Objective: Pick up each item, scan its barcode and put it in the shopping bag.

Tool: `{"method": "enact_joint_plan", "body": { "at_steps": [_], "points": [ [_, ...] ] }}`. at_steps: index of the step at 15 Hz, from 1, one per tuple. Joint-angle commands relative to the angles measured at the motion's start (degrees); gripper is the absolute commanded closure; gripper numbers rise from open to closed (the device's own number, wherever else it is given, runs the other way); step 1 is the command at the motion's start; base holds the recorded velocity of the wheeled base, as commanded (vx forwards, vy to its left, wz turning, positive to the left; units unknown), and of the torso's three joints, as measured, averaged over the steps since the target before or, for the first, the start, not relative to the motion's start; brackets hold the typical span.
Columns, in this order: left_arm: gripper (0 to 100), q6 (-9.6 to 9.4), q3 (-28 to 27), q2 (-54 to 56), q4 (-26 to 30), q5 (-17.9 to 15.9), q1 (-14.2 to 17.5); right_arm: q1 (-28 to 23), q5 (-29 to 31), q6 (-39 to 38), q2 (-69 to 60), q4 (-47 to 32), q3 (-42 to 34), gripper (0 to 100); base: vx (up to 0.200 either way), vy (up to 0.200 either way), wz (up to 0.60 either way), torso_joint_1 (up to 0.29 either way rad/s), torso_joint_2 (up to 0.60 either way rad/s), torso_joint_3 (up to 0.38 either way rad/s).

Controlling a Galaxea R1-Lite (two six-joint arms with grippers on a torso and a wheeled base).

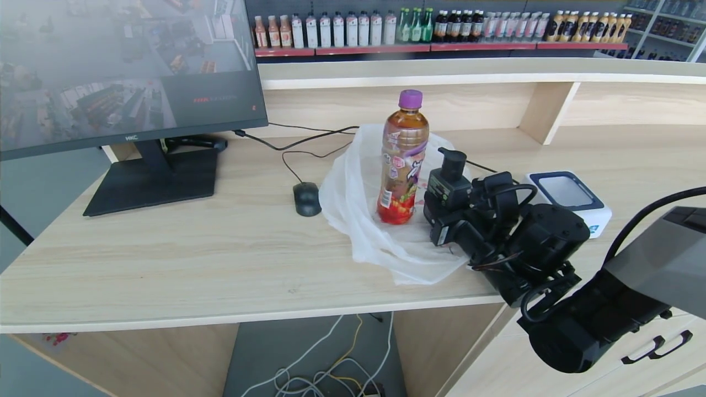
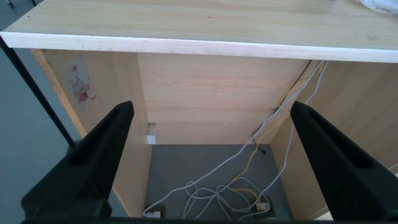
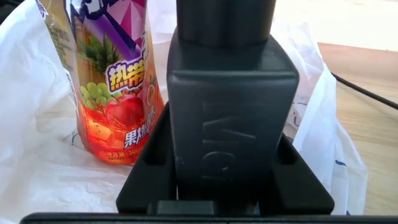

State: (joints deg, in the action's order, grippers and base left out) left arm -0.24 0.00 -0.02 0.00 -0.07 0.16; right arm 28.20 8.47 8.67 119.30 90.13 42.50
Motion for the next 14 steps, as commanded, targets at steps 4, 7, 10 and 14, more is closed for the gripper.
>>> {"method": "enact_joint_plan", "body": {
  "at_steps": [4, 7, 10, 14],
  "points": [
    [0, -0.02, 0.0, 0.02, 0.0, -0.01, 0.02, 0.37, -0.03, 0.03, 0.23, -0.12, -0.4, 100, 0.0, 0.0, 0.0, 0.0, 0.0, 0.0],
    [0, -0.02, 0.0, 0.02, 0.0, -0.01, 0.02, 0.72, -0.03, -0.05, 0.32, -0.12, -0.4, 100, 0.0, 0.0, 0.0, 0.0, 0.0, 0.0],
    [0, -0.02, 0.0, 0.02, 0.0, -0.01, 0.02, 0.72, -0.03, -0.05, 0.23, -0.12, -0.05, 100, 0.0, 0.0, 0.0, 0.0, 0.0, 0.0],
    [0, -0.02, 0.0, 0.02, 0.0, -0.01, 0.02, 0.72, -0.03, -0.05, 0.06, -0.12, -0.31, 100, 0.0, 0.0, 0.0, 0.0, 0.0, 0.0]
  ]
}}
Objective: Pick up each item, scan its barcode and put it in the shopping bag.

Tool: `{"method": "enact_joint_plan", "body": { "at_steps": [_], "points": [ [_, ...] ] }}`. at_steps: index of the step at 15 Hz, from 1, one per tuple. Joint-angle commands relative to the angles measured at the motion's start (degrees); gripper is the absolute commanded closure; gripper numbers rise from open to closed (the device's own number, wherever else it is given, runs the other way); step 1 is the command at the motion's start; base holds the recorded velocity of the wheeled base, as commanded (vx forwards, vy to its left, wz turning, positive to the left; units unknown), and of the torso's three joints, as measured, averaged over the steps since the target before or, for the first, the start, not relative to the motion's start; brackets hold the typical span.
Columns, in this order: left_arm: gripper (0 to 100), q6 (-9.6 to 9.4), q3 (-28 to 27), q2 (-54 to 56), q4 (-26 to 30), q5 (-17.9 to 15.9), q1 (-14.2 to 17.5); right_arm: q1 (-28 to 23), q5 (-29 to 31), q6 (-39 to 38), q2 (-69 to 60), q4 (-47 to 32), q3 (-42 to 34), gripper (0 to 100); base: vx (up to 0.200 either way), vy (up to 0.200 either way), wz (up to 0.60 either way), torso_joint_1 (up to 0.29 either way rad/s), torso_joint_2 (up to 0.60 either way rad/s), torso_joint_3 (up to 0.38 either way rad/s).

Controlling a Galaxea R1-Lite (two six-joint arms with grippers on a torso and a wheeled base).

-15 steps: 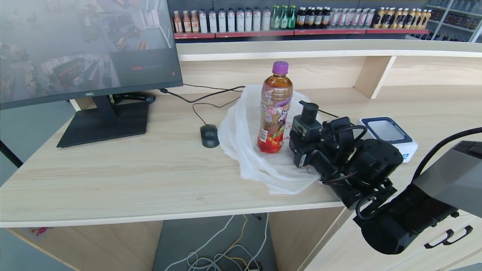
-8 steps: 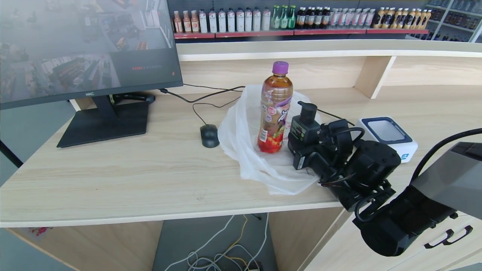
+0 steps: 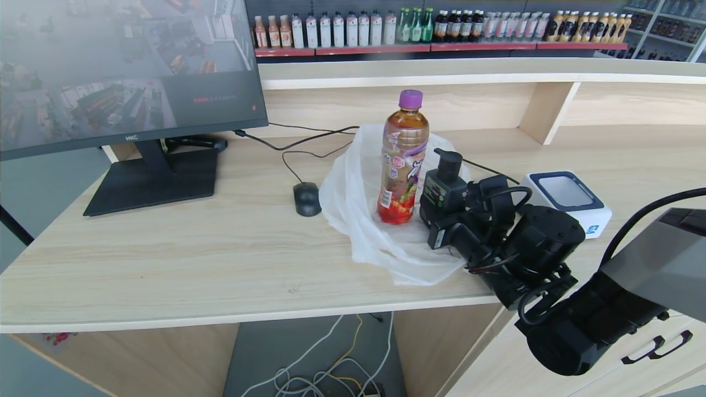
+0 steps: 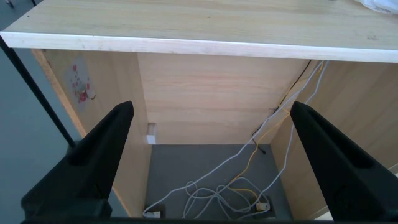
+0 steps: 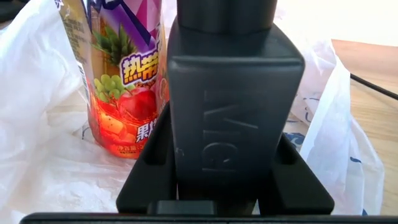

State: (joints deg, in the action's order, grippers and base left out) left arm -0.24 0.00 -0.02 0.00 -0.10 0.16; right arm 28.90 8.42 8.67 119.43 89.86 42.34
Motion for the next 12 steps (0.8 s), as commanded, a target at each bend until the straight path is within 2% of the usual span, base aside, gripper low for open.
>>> {"method": "enact_joint_plan", "body": {
  "at_steps": [1, 2, 8, 12],
  "points": [
    [0, -0.02, 0.0, 0.02, 0.0, 0.01, 0.02, 0.01, 0.1, 0.21, -0.16, 0.14, -0.33, 100, 0.0, 0.0, 0.0, 0.0, 0.0, 0.0],
    [0, -0.02, 0.0, 0.02, 0.0, 0.01, 0.02, 0.01, 0.1, 0.3, -0.43, 0.14, -0.41, 0, 0.0, 0.0, 0.0, 0.0, 0.0, 0.0],
    [0, -0.02, 0.0, 0.02, 0.0, 0.01, 0.02, -0.34, 0.1, -0.14, -5.09, 0.14, -0.77, 0, 0.0, 0.0, 0.0, 0.0, 0.0, 0.0],
    [0, -0.02, 0.0, 0.02, 0.0, 0.01, 0.02, 1.33, 0.1, -0.14, -15.63, 0.14, -8.24, 0, 0.0, 0.0, 0.0, 0.0, 0.0, 0.0]
  ]
}}
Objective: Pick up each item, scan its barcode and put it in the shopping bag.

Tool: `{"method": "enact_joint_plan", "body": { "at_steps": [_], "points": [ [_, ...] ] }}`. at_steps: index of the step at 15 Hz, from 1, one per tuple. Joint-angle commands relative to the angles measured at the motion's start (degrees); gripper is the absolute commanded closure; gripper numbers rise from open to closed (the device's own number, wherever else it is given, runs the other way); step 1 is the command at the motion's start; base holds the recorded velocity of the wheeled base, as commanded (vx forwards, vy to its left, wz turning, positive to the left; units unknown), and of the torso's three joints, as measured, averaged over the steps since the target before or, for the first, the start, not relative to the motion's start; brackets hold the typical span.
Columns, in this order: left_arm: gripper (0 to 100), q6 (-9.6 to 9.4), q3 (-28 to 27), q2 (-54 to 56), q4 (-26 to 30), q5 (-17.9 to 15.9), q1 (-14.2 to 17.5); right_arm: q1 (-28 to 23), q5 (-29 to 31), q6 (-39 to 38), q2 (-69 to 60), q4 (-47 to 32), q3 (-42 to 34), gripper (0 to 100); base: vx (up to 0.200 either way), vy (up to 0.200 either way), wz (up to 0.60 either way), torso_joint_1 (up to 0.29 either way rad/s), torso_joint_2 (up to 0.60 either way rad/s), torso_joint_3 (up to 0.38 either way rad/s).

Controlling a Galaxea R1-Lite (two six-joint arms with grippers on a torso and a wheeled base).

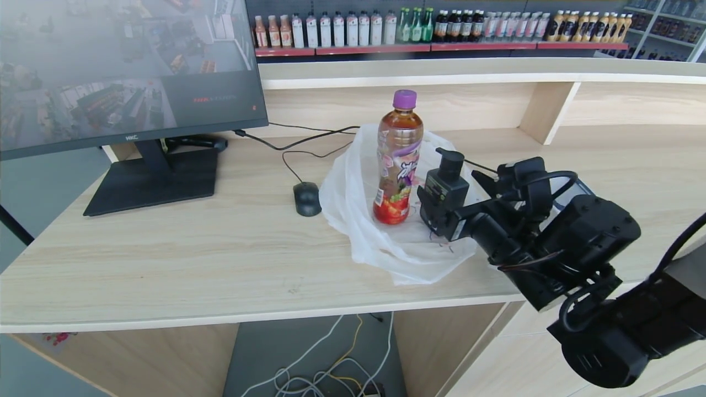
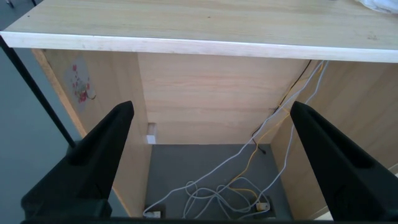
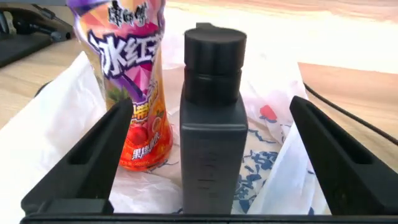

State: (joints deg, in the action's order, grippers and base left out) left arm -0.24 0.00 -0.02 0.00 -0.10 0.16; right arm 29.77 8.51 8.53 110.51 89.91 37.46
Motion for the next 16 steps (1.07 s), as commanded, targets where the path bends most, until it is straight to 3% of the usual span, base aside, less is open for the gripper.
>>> {"method": "enact_joint_plan", "body": {
  "at_steps": [1, 13, 16],
  "points": [
    [0, -0.02, 0.0, 0.02, 0.0, 0.01, 0.02, 0.46, 0.02, -0.01, -10.22, 0.09, -5.56, 0, 0.0, 0.0, 0.0, 0.0, 0.0, 0.0],
    [0, -0.02, 0.0, 0.02, 0.0, 0.01, 0.02, 0.55, 0.02, 0.08, -55.84, 0.09, -33.95, 0, 0.0, 0.0, 0.0, 0.0, 0.0, 0.0],
    [0, -0.02, 0.0, 0.02, 0.0, 0.01, 0.02, 0.55, -0.6, -0.01, -64.89, -0.96, -37.46, 0, 0.0, 0.0, 0.0, 0.0, 0.0, 0.0]
  ]
}}
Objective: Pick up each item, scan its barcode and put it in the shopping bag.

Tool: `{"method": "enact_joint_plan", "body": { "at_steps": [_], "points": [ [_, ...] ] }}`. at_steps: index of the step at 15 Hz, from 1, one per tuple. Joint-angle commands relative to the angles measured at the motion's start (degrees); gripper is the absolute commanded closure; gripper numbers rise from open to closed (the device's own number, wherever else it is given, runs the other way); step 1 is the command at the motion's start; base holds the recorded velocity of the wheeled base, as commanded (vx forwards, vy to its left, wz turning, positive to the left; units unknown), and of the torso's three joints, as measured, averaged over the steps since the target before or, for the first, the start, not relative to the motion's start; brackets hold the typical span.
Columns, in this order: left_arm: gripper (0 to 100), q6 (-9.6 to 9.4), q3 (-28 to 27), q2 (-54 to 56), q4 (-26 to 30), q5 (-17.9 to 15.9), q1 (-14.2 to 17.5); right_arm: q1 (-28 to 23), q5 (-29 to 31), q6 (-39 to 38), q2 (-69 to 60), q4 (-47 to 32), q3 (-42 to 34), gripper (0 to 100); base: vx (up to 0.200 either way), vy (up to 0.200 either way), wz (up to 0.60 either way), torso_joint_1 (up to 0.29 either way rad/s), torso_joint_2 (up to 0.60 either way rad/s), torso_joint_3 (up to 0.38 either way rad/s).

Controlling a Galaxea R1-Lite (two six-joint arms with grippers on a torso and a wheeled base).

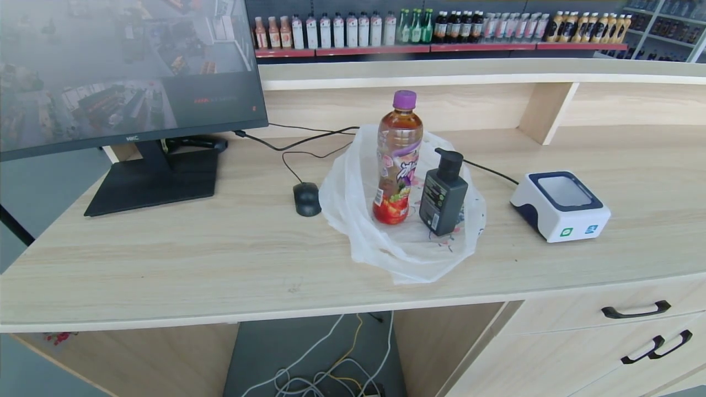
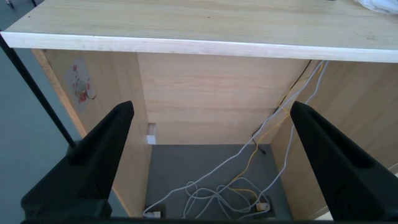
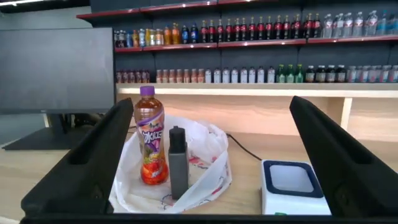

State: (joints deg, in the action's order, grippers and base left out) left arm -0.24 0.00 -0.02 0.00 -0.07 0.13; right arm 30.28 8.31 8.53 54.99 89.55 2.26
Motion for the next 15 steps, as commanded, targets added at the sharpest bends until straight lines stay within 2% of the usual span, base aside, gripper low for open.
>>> {"method": "enact_joint_plan", "body": {
  "at_steps": [1, 3, 5, 6, 7, 10, 11, 12, 15],
  "points": [
    [0, -0.02, 0.0, 0.02, 0.0, -0.01, 0.04, 0.04, -1.46, -0.01, -12.89, -7.11, -2.26, 0, 0.0, 0.0, 0.0, 0.0, 0.0, 0.0],
    [0, 0.07, 0.0, 0.02, 0.0, -0.01, 0.04, 0.04, -6.73, -0.01, -23.0, -26.18, -2.17, 0, 0.0, 0.0, 0.0, 0.0, 0.0, 0.0],
    [0, -0.02, 0.0, 0.02, 0.0, -0.01, 0.04, 0.04, -9.1, 0.08, -31.61, -43.23, -2.08, 0, 0.0, 0.0, 0.0, 0.0, 0.0, 0.0],
    [0, -0.02, 0.0, 0.02, 0.0, -0.01, 0.04, 0.04, -9.19, 0.08, -31.88, -43.76, -2.08, 0, 0.0, 0.0, 0.0, 0.0, 0.0, 0.0],
    [0, -0.02, 0.0, 0.02, 0.0, -0.01, 0.04, 1.45, -9.54, 0.08, -37.15, -54.31, -2.17, 0, 0.0, 0.0, 0.0, 0.0, 0.0, 0.0],
    [0, -0.02, 0.0, 0.02, 0.0, -0.01, 0.04, 3.03, -9.54, 0.78, -43.13, -65.73, -2.17, 0, 0.0, 0.0, 0.0, 0.0, 0.0, 0.0],
    [0, -0.02, 0.0, 0.02, 0.0, -0.01, 0.04, 3.03, -9.54, 0.78, -43.13, -65.73, -2.17, 0, 0.0, 0.0, 0.0, 0.0, 0.0, 0.0],
    [0, -0.02, 0.0, 0.02, 0.0, -0.01, 0.04, 3.82, -9.54, 2.01, -48.22, -73.82, -2.17, 0, 0.0, 0.0, 0.0, 0.0, 0.0, 0.0],
    [0, -0.02, 0.0, 0.02, 0.0, -0.01, 0.04, 4.0, -9.63, 2.8, -54.99, -86.04, -2.17, 0, 0.0, 0.0, 0.0, 0.0, 0.0, 0.0]
  ]
}}
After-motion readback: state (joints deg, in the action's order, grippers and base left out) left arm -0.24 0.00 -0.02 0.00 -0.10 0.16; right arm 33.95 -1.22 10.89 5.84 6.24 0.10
